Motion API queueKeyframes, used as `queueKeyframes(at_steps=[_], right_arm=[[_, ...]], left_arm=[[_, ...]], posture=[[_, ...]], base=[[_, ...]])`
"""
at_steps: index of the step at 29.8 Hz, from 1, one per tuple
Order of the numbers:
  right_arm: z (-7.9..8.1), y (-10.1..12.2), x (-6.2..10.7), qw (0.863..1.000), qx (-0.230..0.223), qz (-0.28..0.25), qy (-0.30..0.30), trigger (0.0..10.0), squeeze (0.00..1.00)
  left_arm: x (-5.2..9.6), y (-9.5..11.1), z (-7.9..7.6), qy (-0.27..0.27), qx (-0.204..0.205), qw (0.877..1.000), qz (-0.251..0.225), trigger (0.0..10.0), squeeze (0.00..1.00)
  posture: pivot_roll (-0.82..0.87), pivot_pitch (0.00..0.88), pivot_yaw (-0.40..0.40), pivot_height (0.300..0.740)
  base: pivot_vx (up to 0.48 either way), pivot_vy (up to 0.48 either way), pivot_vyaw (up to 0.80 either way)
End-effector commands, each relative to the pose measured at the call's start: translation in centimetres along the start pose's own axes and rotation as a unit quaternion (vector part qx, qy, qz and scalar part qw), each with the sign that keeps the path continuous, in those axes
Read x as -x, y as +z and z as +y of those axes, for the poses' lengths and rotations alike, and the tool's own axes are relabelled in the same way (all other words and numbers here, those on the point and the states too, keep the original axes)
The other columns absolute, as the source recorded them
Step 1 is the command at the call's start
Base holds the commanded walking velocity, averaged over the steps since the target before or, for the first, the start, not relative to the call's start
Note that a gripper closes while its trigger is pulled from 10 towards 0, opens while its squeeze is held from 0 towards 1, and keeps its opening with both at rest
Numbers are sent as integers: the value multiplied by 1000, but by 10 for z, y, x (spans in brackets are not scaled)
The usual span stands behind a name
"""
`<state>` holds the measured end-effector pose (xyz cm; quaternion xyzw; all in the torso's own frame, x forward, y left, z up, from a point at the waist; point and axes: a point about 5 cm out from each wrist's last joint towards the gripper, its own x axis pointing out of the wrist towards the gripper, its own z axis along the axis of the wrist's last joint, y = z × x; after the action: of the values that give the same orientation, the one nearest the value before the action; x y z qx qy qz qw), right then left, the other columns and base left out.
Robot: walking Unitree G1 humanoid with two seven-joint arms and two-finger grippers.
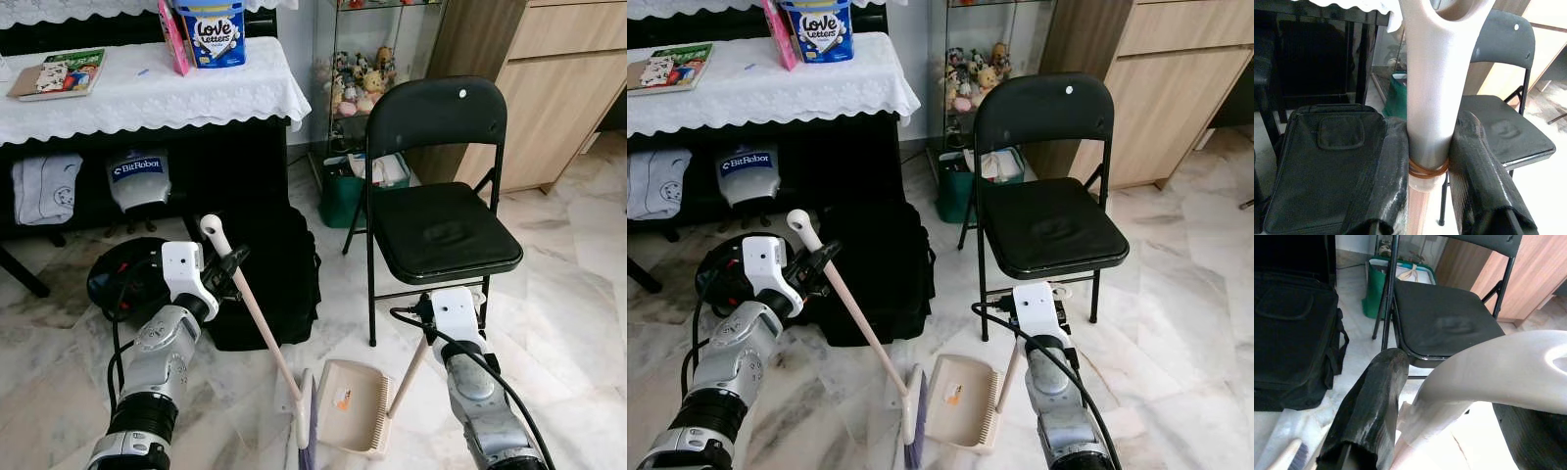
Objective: Sweep floor
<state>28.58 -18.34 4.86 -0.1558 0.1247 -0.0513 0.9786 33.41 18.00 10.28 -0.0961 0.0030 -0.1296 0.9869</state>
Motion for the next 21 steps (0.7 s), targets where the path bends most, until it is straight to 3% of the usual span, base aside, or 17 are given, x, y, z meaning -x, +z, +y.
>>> queueKeyframes(at_steps=[1, 5, 9, 21], right_arm=[[-1, -4, 2, 998, -53, 14, -9, 10000, 0], [-2, -8, 1, 991, -124, 41, -29, 10000, 0], [-1, -7, 0, 988, -147, 47, -30, 10000, 0], [0, -6, -2, 989, -140, 43, -19, 10000, 0]], left_arm=[[0, 6, -1, -5, -2, 1000, -17, 10000, 0], [0, 6, -1, -4, -2, 1000, -17, 10000, 0], [0, 6, -1, -4, -2, 1000, -17, 10000, 0], [0, 6, -1, -4, -2, 1000, -16, 10000, 0]], posture=[[-74, 75, -19, 740], [-74, 75, -19, 740], [-75, 76, -18, 740], [-71, 77, -20, 740]], base=[[0, 0, 0], [0, 0, 0], [0, 0, 0], [0, 0, 0]])
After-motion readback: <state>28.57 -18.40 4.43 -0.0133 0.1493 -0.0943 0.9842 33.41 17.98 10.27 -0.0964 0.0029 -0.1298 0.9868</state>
